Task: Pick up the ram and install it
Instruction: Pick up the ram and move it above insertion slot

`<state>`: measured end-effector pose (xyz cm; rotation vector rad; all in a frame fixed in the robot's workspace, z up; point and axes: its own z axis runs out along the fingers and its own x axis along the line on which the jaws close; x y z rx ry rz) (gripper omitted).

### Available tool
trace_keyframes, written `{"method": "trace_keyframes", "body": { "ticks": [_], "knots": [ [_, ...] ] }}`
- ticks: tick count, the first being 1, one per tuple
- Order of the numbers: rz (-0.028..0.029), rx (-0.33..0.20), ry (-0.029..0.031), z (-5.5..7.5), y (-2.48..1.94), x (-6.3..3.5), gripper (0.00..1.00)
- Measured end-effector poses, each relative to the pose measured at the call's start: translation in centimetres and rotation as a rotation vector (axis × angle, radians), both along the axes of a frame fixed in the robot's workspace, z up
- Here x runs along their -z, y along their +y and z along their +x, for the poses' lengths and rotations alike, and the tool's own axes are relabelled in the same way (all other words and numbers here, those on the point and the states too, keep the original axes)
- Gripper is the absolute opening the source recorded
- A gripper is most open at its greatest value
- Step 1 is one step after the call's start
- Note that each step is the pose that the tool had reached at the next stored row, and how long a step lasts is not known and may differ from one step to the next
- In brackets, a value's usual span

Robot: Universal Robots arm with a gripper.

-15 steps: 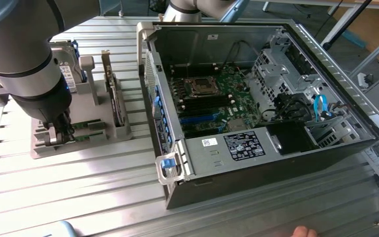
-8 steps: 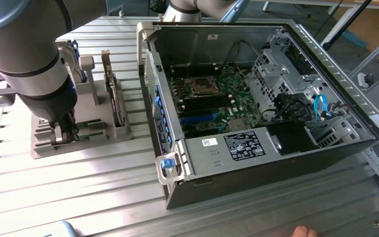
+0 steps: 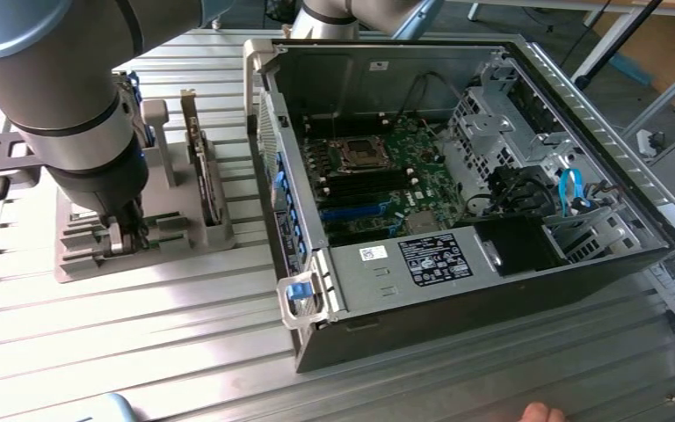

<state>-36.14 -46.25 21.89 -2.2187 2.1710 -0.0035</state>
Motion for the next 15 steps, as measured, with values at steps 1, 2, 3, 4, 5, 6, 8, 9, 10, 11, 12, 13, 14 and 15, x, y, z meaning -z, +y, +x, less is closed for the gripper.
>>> {"method": "trace_keyframes", "body": {
  "ticks": [1,2,3,4,5,6,8,9,10,11,12,13,14,15],
  "knots": [
    [0.0000,-0.001,-0.0001,0.03,0.00,0.01,0.24],
    [0.0000,-0.003,-0.0001,0.04,0.00,0.01,0.24],
    [0.0000,-0.004,0.0000,0.05,0.00,0.01,0.24],
    [0.0000,-0.005,0.0000,0.05,0.00,0.00,0.24],
    [0.0000,-0.005,0.0001,0.06,0.00,0.00,0.24],
    [-0.0001,-0.005,0.0001,0.06,0.00,0.00,0.24],
    [0.0000,-0.006,0.0000,0.07,0.00,0.00,0.24],
    [0.0000,-0.007,0.0000,0.08,0.00,0.00,0.24],
    [0.0000,-0.007,0.0000,0.08,0.00,0.00,0.24],
    [0.0001,-0.008,0.0000,0.09,0.00,0.00,0.24],
    [0.0000,-0.008,0.0001,0.08,0.00,0.00,0.24],
    [0.0000,-0.008,0.0001,0.09,0.00,0.00,0.24],
    [0.0000,-0.008,0.0001,0.09,0.00,0.00,0.24],
    [0.0000,-0.008,0.0001,0.09,0.00,0.00,0.24]
  ]
}}
